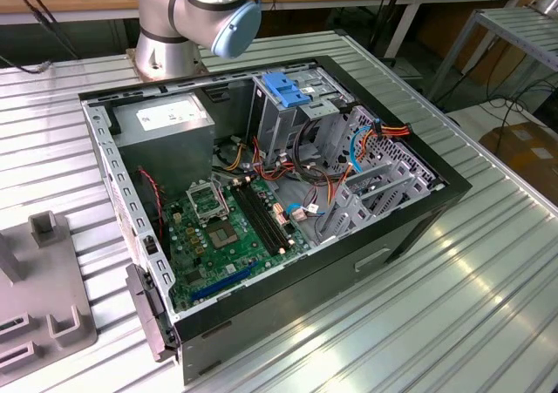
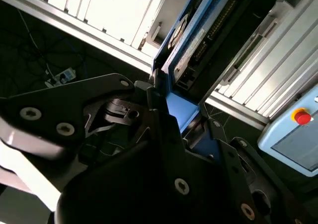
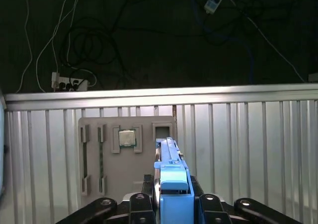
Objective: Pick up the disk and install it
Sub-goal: 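Pick up the disk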
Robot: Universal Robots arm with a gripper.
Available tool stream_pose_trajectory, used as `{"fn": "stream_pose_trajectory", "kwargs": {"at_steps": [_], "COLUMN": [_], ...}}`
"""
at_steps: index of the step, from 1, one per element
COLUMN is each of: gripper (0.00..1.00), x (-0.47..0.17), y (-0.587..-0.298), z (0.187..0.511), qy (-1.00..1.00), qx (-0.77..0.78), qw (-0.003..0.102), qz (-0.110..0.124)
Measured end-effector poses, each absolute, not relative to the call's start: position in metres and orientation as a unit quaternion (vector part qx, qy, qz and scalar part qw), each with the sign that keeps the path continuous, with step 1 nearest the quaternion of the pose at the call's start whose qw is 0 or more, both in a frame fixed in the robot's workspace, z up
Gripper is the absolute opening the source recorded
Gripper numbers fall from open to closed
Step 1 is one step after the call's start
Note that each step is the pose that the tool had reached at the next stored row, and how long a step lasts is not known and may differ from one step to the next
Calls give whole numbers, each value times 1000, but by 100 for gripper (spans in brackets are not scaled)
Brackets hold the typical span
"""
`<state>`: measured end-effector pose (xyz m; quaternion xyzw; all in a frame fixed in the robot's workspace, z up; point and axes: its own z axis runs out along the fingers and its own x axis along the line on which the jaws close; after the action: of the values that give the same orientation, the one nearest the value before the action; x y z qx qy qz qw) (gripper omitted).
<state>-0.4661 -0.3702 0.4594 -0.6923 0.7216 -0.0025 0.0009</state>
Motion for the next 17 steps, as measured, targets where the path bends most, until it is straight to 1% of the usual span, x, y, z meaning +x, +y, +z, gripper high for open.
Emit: {"fn": "stream_pose_trajectory", "kwargs": {"at_steps": [6,8,17], "gripper": [37,37,37], "x": [-466,-466,-464], "y": [-370,-370,-370], "z": [502,509,510], "qy": [722,722,722], "qx": [-692,-692,-692], "qw": [1,1,1], "qz": [-2,-2,-2]}}
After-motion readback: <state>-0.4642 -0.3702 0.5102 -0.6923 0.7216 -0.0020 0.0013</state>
